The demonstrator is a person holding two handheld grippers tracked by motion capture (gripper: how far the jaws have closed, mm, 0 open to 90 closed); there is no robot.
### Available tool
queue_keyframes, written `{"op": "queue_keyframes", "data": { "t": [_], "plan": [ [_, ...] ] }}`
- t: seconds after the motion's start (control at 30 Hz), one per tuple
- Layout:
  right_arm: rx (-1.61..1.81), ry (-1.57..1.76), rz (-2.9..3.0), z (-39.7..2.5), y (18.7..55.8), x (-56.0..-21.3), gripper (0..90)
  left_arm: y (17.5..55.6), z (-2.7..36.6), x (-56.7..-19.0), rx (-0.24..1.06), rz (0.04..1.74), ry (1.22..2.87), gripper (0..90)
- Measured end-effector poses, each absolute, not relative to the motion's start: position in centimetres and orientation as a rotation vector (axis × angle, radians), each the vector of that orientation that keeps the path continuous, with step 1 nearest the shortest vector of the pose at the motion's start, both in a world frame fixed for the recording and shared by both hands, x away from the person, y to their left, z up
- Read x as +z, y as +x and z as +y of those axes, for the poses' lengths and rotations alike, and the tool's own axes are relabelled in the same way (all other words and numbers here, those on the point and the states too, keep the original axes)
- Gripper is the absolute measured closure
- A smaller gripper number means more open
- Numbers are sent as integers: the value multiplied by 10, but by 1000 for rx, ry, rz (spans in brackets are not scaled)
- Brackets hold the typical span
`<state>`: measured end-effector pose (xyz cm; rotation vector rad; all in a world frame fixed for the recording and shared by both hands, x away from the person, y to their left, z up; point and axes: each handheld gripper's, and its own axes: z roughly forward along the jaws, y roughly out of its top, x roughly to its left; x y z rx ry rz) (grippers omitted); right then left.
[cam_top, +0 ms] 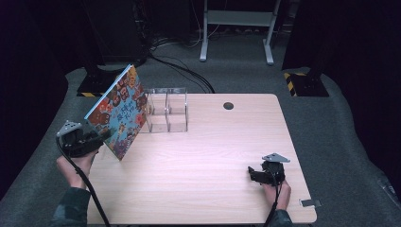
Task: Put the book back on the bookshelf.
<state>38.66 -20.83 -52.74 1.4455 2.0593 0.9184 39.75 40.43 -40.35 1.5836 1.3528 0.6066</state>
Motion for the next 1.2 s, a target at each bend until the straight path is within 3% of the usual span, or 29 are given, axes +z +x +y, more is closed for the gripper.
{"op": "queue_keyframes", "data": {
  "t": [0.4, 0.67, 1.2],
  "plan": [
    [919, 1444, 2061, -208, 387, -527, 174, 403, 393, -436, 583, 1441, 1561, 563],
    [919, 1444, 2061, -208, 386, -527, 175, 405, 398, -451, 476, 1470, 1503, 722],
    [920, 1444, 2061, -208, 386, -527, 176, 407, 388, -449, 420, 1483, 1455, 709]
  ]
}}
